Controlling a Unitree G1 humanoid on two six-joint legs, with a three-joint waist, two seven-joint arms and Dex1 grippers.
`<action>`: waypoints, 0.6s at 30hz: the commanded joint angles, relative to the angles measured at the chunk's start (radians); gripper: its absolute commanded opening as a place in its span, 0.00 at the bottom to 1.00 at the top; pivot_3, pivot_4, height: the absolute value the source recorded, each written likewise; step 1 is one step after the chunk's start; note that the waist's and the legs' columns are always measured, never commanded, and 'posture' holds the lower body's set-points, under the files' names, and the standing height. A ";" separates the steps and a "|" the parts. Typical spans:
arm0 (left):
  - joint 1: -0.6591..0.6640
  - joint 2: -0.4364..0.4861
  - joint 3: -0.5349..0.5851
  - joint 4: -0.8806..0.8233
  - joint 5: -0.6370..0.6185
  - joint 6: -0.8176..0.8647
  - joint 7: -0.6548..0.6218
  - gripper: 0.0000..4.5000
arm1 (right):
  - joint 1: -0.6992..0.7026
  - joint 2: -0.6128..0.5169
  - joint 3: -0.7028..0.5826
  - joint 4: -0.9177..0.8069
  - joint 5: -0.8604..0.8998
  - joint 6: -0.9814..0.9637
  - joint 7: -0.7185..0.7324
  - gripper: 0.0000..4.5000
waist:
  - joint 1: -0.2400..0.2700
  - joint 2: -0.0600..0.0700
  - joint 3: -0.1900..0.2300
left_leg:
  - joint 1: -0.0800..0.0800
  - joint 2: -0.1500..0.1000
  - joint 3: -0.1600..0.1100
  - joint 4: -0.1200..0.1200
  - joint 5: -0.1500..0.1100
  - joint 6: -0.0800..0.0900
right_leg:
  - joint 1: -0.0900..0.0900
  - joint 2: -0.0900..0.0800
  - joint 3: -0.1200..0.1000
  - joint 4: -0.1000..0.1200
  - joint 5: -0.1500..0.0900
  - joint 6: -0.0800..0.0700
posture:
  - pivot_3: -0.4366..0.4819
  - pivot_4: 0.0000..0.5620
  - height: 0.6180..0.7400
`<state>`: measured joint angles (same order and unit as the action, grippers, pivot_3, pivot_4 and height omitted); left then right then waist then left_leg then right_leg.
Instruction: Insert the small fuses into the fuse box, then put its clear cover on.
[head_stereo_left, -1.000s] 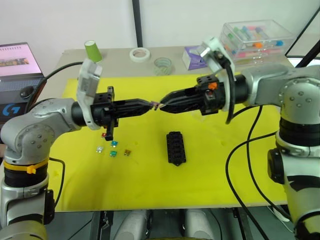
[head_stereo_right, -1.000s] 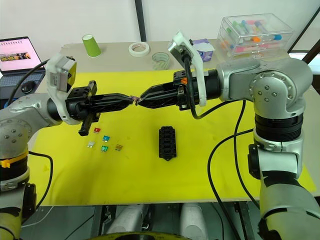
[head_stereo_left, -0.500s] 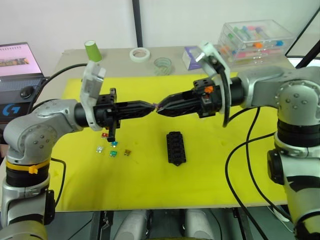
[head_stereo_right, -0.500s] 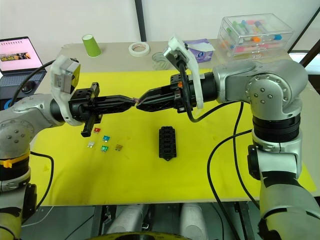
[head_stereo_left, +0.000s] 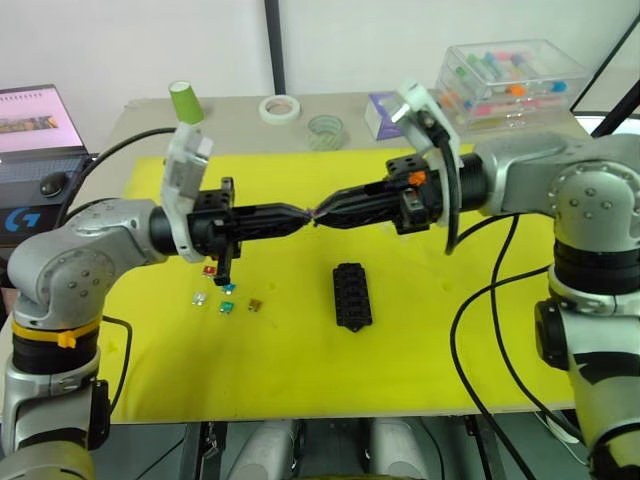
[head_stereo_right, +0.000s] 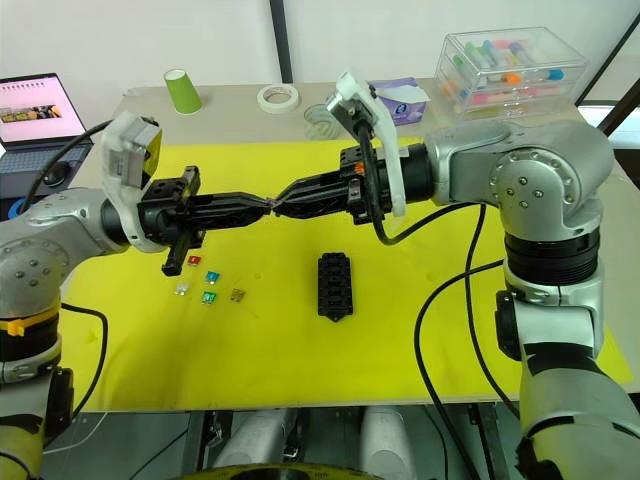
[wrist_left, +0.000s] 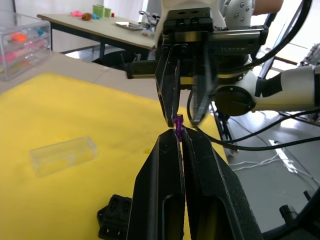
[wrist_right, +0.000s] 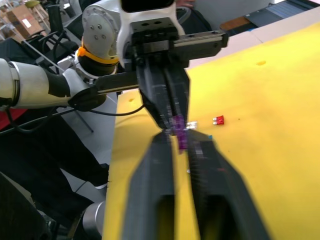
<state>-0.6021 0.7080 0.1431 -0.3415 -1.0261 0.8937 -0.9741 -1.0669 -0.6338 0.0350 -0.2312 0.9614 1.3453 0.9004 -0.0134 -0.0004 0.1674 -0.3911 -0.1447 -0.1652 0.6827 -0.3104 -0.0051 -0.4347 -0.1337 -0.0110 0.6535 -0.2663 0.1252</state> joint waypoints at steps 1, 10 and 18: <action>-0.010 0.008 0.002 -0.020 0.008 -0.017 -0.002 0.00 | -0.011 -0.002 -0.005 -0.029 0.013 -0.022 0.014 0.00 | 0.000 0.000 0.000 | 0.000 0.000 0.000 0.000 0.000 0.000 | 0.000 0.000 0.000 0.000 0.000 0.000 | 0.48 0.27 1.00; -0.002 0.072 -0.058 -0.016 0.078 0.028 0.010 0.05 | 0.000 -0.069 0.056 -0.064 -0.048 -0.080 0.063 0.00 | 0.000 0.000 0.000 | 0.000 0.000 0.000 0.000 0.000 0.000 | 0.000 0.000 0.000 0.000 0.000 0.000 | 0.48 0.27 1.00; 0.196 0.107 -0.311 -0.062 0.424 -0.255 -0.059 0.62 | 0.164 -0.275 0.264 -0.178 -0.346 -0.479 0.273 0.00 | 0.007 0.000 0.000 | 0.000 0.000 0.001 0.000 0.000 0.000 | 0.000 0.000 0.000 0.000 0.000 0.000 | 0.48 0.27 1.00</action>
<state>-0.4109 0.8350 -0.1534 -0.3565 -0.6250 0.6895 -1.0383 -0.9249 -0.8918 0.2860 -0.3613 0.6905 1.0078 1.1217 -0.0062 -0.0007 0.1675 -0.3918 -0.1449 -0.1646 0.6825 -0.3104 -0.0050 -0.4350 -0.1337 -0.0108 0.6529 -0.2661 0.1255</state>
